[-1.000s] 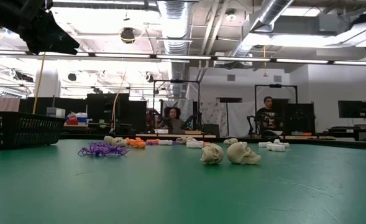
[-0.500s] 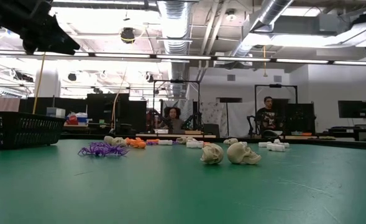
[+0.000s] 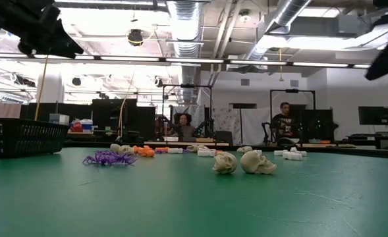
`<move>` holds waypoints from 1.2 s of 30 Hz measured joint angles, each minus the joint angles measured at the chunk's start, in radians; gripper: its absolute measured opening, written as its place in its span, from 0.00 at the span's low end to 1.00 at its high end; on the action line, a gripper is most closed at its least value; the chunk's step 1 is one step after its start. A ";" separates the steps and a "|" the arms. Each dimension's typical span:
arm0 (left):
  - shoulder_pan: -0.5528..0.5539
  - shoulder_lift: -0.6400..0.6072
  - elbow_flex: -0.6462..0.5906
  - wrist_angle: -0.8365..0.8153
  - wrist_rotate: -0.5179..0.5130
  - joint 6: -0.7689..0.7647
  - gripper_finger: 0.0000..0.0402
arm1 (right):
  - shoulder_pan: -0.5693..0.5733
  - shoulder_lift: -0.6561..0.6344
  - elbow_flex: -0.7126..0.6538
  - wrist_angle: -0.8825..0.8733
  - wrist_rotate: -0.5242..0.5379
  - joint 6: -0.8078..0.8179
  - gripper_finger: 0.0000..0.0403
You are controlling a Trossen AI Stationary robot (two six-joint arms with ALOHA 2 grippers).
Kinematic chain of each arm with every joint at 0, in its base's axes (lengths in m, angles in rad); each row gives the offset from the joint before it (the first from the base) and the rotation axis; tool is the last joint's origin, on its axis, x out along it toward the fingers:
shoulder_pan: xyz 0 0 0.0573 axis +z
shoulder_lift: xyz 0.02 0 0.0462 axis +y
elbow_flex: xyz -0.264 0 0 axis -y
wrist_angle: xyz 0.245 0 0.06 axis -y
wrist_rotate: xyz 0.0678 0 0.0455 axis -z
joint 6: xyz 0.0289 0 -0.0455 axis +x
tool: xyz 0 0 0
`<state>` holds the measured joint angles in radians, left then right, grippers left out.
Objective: Sort Halloween decoration
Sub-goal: Put the white skeleton toy into the yellow basket
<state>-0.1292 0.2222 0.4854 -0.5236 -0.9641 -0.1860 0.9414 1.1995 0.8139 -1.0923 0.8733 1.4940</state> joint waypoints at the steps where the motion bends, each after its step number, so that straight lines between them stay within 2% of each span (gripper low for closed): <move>1: 0.000 0.000 0.000 0.000 -0.006 -0.003 0.55 | -0.009 0.000 0.000 -0.002 0.017 -0.005 0.47; 7: 0.000 0.000 0.000 0.000 -0.041 -0.010 0.55 | -0.086 0.000 0.000 -0.030 0.077 -0.015 0.47; 17: 0.000 0.000 0.000 0.000 -0.030 -0.028 0.55 | -0.280 0.000 0.000 0.009 0.154 -0.182 0.47; 26: 0.000 0.000 0.000 -0.001 0.057 0.001 0.55 | -0.352 -0.001 -0.019 0.281 0.159 -0.458 0.47; 36: 0.000 0.000 0.000 -0.001 0.125 0.014 0.55 | -0.446 -0.001 -0.238 0.635 0.225 -0.487 0.47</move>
<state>-0.1295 0.2225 0.4854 -0.5246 -0.8387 -0.1722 0.4952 1.1988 0.5762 -0.4573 1.0981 1.0068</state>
